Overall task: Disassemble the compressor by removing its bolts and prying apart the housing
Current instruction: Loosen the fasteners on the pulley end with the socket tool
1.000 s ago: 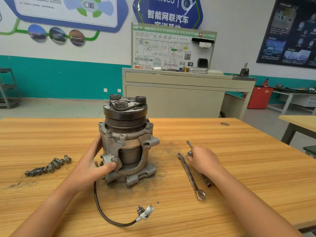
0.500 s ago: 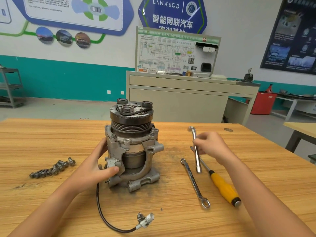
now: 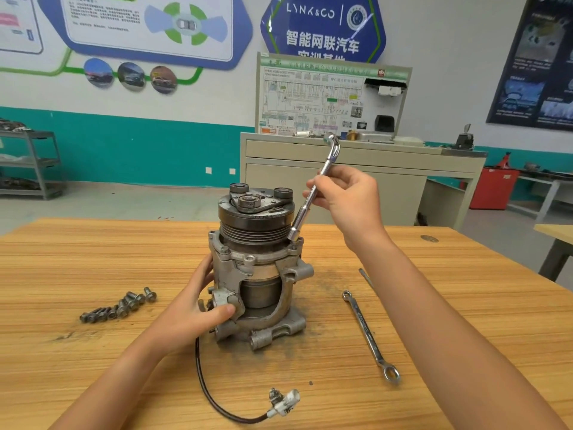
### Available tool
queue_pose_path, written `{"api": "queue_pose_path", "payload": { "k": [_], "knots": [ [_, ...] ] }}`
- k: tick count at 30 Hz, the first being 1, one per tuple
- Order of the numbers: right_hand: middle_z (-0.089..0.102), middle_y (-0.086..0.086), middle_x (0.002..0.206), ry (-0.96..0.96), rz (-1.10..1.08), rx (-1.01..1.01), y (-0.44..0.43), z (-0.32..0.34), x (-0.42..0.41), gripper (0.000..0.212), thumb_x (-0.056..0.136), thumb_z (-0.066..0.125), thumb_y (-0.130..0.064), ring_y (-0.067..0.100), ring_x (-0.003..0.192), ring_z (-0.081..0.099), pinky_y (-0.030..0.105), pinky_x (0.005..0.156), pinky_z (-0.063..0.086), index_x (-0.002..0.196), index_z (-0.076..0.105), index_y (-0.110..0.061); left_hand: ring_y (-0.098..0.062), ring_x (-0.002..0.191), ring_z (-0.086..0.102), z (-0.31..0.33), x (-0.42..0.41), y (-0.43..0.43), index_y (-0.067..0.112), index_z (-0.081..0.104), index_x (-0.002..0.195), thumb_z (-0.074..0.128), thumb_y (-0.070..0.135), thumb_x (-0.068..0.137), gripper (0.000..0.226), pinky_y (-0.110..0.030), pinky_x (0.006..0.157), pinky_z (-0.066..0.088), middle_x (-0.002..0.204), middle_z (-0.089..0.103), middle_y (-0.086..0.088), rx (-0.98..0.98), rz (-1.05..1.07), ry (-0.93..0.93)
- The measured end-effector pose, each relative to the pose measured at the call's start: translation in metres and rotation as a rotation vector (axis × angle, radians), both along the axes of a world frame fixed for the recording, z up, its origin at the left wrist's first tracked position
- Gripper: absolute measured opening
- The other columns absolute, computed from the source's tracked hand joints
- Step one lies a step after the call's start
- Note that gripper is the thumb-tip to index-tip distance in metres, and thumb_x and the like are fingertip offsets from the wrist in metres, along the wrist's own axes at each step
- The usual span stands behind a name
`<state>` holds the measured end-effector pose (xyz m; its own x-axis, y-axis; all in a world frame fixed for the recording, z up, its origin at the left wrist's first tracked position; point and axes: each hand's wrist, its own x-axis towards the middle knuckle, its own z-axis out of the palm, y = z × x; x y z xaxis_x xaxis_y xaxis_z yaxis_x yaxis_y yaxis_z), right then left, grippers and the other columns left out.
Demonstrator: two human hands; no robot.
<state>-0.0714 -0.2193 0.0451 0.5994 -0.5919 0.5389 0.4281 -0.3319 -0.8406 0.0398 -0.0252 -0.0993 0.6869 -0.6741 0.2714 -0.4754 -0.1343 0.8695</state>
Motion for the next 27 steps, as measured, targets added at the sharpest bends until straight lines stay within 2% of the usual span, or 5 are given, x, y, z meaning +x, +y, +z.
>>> {"api": "queue_pose_path", "payload": {
  "k": [12, 14, 18, 23, 27],
  "knots": [
    [0.068, -0.009, 0.066, 0.152, 0.185, -0.303, -0.001, 0.011, 0.005, 0.025, 0.085, 0.055, 0.002, 0.009, 0.067, 0.069, 0.023, 0.069, 0.057, 0.08, 0.06, -0.022, 0.002, 0.127, 0.03, 0.026, -0.014, 0.014, 0.034, 0.013, 0.148, 0.057, 0.056, 0.065, 0.097, -0.024, 0.101, 0.032, 0.142, 0.028, 0.021, 0.115, 0.075, -0.038],
    [0.068, -0.011, 0.062, 0.184, 0.216, -0.329, 0.0, 0.013, 0.008, 0.026, 0.086, 0.052, 0.003, 0.007, 0.065, 0.068, 0.022, 0.068, 0.056, 0.081, 0.059, -0.022, -0.004, 0.121, 0.038, 0.044, -0.019, 0.02, 0.028, 0.028, 0.145, 0.054, 0.055, 0.069, 0.085, -0.03, 0.096, 0.039, 0.142, 0.039, 0.01, 0.016, 0.243, -0.046],
    [0.067, -0.008, 0.059, 0.229, 0.277, -0.334, -0.001, 0.017, 0.01, 0.024, 0.089, 0.049, 0.003, 0.008, 0.062, 0.067, 0.021, 0.066, 0.056, 0.082, 0.058, -0.018, 0.005, 0.097, 0.054, 0.101, -0.028, 0.018, 0.023, 0.055, 0.124, 0.054, 0.029, 0.09, 0.035, -0.011, 0.075, 0.039, 0.118, 0.061, 0.007, -0.346, 0.459, -0.235],
    [0.068, -0.006, 0.063, 0.253, 0.363, -0.337, -0.004, 0.018, 0.01, 0.021, 0.092, 0.047, -0.001, 0.008, 0.067, 0.067, 0.021, 0.069, 0.055, 0.085, 0.059, -0.017, 0.001, 0.1, 0.054, 0.175, -0.029, -0.034, 0.017, 0.058, 0.126, 0.052, 0.019, 0.094, 0.032, -0.014, 0.089, 0.039, 0.11, 0.057, 0.014, -0.287, 0.303, -0.579],
    [0.067, -0.004, 0.066, 0.249, 0.425, -0.262, -0.005, 0.017, 0.01, 0.021, 0.093, 0.044, 0.0, 0.009, 0.067, 0.066, 0.02, 0.072, 0.055, 0.087, 0.059, -0.014, 0.006, 0.081, 0.058, 0.202, -0.012, -0.062, 0.032, 0.063, 0.106, 0.053, 0.023, 0.094, 0.018, -0.007, 0.068, 0.04, 0.094, 0.065, 0.015, -0.068, 0.039, -0.507]
  ]
}}
